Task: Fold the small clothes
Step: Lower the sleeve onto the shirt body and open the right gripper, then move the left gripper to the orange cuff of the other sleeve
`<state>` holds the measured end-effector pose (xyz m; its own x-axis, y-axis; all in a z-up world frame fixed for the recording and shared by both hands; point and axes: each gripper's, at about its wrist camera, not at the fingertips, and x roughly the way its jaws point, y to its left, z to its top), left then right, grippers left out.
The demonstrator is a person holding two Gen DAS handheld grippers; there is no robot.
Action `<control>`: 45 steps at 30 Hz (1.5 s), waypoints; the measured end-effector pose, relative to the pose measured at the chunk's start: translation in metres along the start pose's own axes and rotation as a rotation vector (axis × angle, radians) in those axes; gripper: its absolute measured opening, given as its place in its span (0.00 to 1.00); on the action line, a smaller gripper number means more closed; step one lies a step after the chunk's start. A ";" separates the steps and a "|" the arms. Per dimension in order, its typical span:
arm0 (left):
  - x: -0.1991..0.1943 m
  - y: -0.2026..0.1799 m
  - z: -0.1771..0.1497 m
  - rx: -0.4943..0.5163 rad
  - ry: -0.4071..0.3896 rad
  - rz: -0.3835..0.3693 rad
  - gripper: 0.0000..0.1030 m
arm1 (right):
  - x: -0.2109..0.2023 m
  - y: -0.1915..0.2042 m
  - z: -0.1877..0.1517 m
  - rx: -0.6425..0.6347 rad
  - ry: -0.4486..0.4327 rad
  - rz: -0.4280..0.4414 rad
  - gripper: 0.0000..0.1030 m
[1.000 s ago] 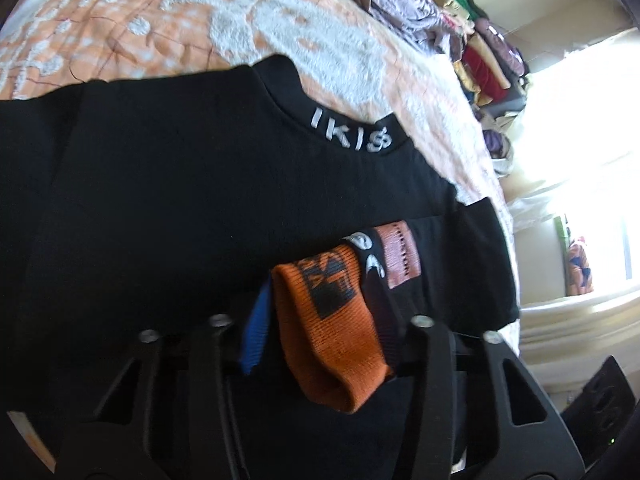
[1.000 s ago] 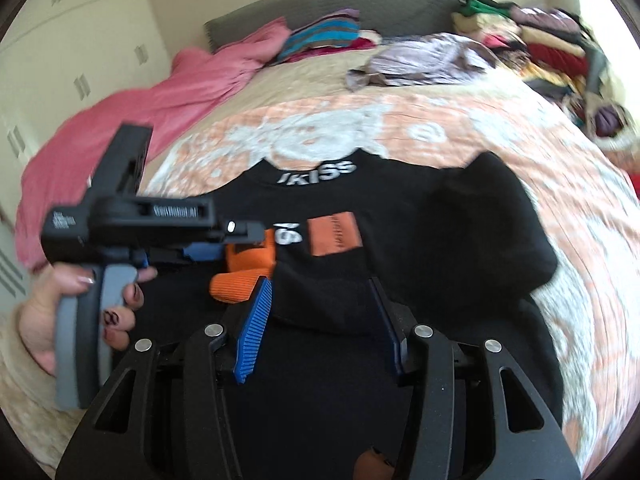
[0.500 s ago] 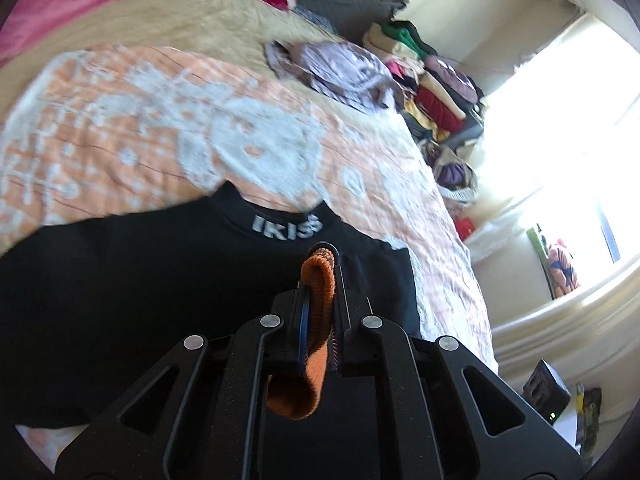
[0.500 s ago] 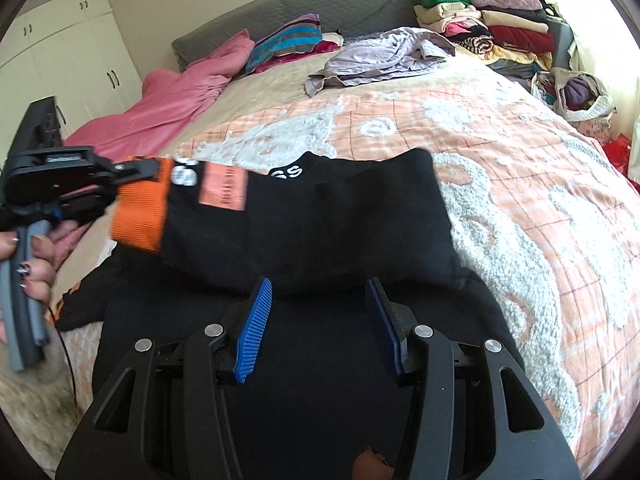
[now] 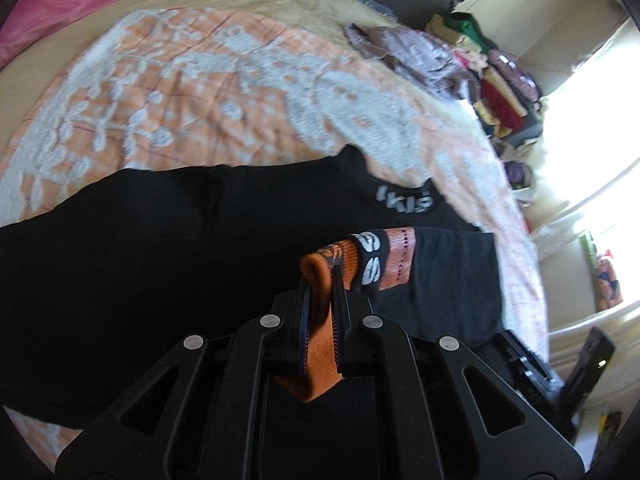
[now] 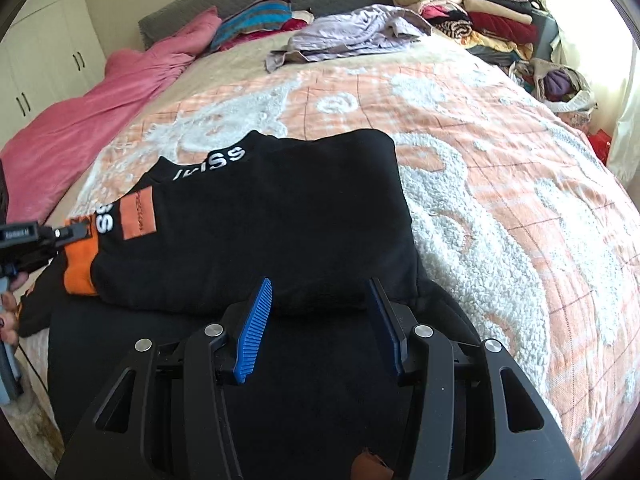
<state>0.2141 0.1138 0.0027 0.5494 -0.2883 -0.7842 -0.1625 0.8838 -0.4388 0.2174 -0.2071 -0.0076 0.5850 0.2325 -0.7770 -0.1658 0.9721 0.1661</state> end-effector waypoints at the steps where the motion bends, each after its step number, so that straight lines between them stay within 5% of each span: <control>1: -0.002 0.002 -0.001 0.000 -0.013 0.021 0.06 | 0.002 0.000 0.001 0.002 0.004 -0.001 0.46; 5: -0.017 -0.006 -0.005 0.064 -0.079 0.059 0.10 | 0.009 0.000 0.002 0.002 0.016 -0.005 0.47; 10: -0.003 -0.024 -0.016 0.187 -0.029 0.114 0.12 | 0.018 0.002 0.002 0.005 0.051 -0.022 0.49; 14: 0.019 -0.017 -0.028 0.201 0.032 0.195 0.38 | 0.016 0.003 0.000 0.022 0.055 -0.013 0.57; 18: 0.013 -0.003 -0.036 0.165 0.024 0.177 0.40 | 0.003 0.005 -0.004 0.037 0.027 0.010 0.63; 26: -0.033 0.007 -0.037 0.113 -0.069 0.157 0.64 | -0.027 0.025 -0.002 0.024 -0.054 0.062 0.92; 32: -0.067 0.015 -0.042 0.101 -0.153 0.220 0.88 | -0.043 0.055 -0.001 -0.046 -0.096 0.078 0.94; 45: -0.111 0.074 -0.053 -0.021 -0.202 0.277 0.91 | -0.061 0.124 0.003 -0.149 -0.139 0.187 0.94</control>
<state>0.0975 0.1912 0.0342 0.6330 0.0419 -0.7730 -0.3439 0.9098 -0.2323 0.1638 -0.1004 0.0624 0.6349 0.4193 -0.6489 -0.3902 0.8990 0.1991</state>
